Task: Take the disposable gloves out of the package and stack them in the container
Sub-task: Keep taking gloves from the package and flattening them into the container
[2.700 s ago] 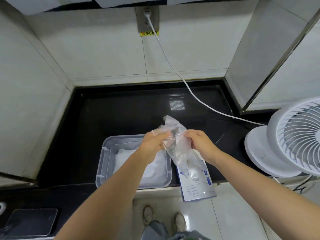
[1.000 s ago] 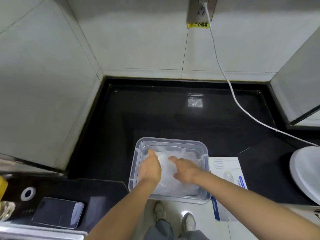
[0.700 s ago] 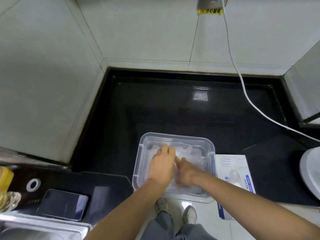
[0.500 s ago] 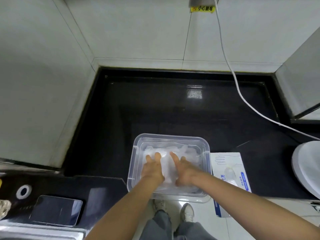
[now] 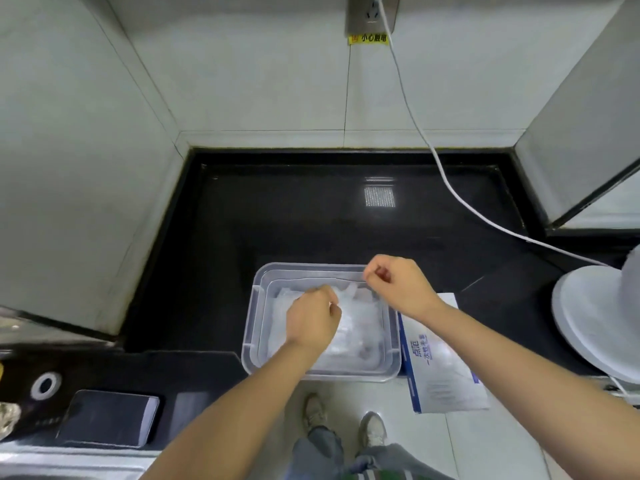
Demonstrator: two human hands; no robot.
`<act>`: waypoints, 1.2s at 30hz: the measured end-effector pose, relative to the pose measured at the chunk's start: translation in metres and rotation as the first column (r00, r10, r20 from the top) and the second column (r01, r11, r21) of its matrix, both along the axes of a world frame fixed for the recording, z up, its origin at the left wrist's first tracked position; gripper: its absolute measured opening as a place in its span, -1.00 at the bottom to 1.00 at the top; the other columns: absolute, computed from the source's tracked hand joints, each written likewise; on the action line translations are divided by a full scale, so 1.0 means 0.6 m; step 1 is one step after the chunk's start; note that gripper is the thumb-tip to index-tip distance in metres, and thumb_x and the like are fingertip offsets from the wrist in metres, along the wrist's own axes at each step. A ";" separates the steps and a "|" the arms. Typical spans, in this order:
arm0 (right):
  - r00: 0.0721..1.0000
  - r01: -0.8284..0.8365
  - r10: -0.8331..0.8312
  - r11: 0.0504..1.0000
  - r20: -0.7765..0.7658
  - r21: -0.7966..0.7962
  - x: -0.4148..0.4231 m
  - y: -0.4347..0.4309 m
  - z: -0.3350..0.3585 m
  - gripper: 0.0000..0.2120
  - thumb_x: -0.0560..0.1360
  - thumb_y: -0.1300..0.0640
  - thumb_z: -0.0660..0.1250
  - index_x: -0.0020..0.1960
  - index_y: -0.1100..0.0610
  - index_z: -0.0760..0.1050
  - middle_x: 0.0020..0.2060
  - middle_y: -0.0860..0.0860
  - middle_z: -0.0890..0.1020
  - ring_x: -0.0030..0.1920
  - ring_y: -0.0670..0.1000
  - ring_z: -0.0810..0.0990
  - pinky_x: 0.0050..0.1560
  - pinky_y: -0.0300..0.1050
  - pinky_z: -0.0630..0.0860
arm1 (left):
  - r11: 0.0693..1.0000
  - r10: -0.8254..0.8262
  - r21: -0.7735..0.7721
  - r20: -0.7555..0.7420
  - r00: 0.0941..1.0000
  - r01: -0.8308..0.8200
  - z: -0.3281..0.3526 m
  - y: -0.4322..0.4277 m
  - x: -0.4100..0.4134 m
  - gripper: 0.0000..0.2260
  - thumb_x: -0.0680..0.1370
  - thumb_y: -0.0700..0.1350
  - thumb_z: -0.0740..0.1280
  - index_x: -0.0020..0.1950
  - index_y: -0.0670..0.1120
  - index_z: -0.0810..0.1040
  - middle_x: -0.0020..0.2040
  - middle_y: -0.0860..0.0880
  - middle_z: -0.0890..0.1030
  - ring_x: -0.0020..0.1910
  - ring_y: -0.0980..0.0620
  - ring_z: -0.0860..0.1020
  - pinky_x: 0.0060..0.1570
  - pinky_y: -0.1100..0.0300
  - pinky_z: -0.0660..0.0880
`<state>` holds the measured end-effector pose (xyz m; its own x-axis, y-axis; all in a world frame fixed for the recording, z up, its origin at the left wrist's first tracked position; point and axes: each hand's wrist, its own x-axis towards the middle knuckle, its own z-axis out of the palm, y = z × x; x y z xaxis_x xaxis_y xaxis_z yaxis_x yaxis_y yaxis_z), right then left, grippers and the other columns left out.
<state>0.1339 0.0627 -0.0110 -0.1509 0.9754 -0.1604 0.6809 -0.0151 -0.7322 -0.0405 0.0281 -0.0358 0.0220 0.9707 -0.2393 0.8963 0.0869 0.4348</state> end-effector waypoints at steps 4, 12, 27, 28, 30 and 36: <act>0.964 0.037 0.023 0.975 0.264 -0.220 0.098 -0.030 -0.006 -0.87 0.49 0.15 0.29 -0.22 0.04 0.56 -0.30 -0.05 0.63 -0.21 0.04 0.61 -0.14 -0.07 0.54 | 0.990 -0.125 0.087 0.128 0.984 0.115 0.031 -0.020 0.079 -0.90 0.59 -0.12 0.23 0.04 -0.04 0.53 -0.12 -0.07 0.62 -0.13 -0.06 0.57 -0.26 0.19 0.32; 0.779 -0.078 0.285 0.928 0.558 -0.365 0.137 -0.111 -0.057 -0.79 0.46 0.21 0.22 0.07 0.10 0.50 -0.05 0.00 0.45 -0.08 0.05 0.55 -0.13 -0.10 0.51 | 0.973 -0.230 0.068 0.203 0.952 0.221 0.048 -0.080 0.186 -0.80 0.57 -0.16 0.23 0.17 -0.09 0.52 0.07 -0.13 0.61 0.01 -0.16 0.56 -0.03 0.07 0.45; 0.895 -0.117 0.220 0.956 0.388 -0.270 0.159 -0.110 -0.072 -0.72 0.42 0.24 0.36 -0.40 -0.05 0.50 -0.32 -0.12 0.59 -0.20 -0.01 0.57 -0.16 -0.19 0.48 | 0.913 -0.118 -0.365 0.193 0.974 0.183 0.029 -0.132 0.237 -0.52 0.60 -0.23 0.26 0.47 -0.18 0.18 0.42 -0.19 0.21 0.35 -0.22 0.38 0.29 0.02 0.37; 0.913 -0.104 0.201 0.956 0.354 -0.274 0.161 -0.113 -0.071 -0.76 0.43 0.25 0.36 -0.35 -0.01 0.53 -0.28 -0.09 0.62 -0.19 -0.01 0.58 -0.12 -0.17 0.51 | 0.914 -0.114 -0.361 0.212 0.971 0.186 0.025 -0.134 0.240 -0.51 0.60 -0.23 0.26 0.48 -0.18 0.17 0.43 -0.18 0.20 0.36 -0.20 0.38 0.30 0.06 0.36; 0.957 -0.095 0.167 0.953 0.237 -0.287 0.161 -0.117 -0.067 -0.86 0.47 0.27 0.37 -0.25 0.12 0.58 -0.21 -0.01 0.64 -0.16 -0.01 0.58 -0.04 -0.13 0.52 | 0.912 -0.105 -0.368 0.222 0.969 0.183 0.019 -0.137 0.242 -0.50 0.60 -0.22 0.27 0.49 -0.18 0.15 0.43 -0.17 0.17 0.36 -0.17 0.38 0.32 0.08 0.34; 0.987 0.060 -0.097 0.964 -0.131 -0.260 0.168 -0.135 -0.069 -0.98 0.52 0.24 0.37 -0.06 0.17 0.53 -0.13 0.05 0.61 -0.11 0.04 0.58 -0.03 -0.03 0.53 | 0.917 -0.052 -0.379 0.204 0.977 0.128 0.005 -0.134 0.238 -0.46 0.59 -0.19 0.29 0.50 -0.23 0.13 0.44 -0.14 0.14 0.27 -0.14 0.46 0.21 0.14 0.39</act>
<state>0.2347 -0.0185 -0.0527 -0.1146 0.9149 -0.3870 0.5599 -0.2623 -0.7859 0.1021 -0.0521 -0.0330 0.1860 0.7936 -0.5793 0.8144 0.2054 0.5428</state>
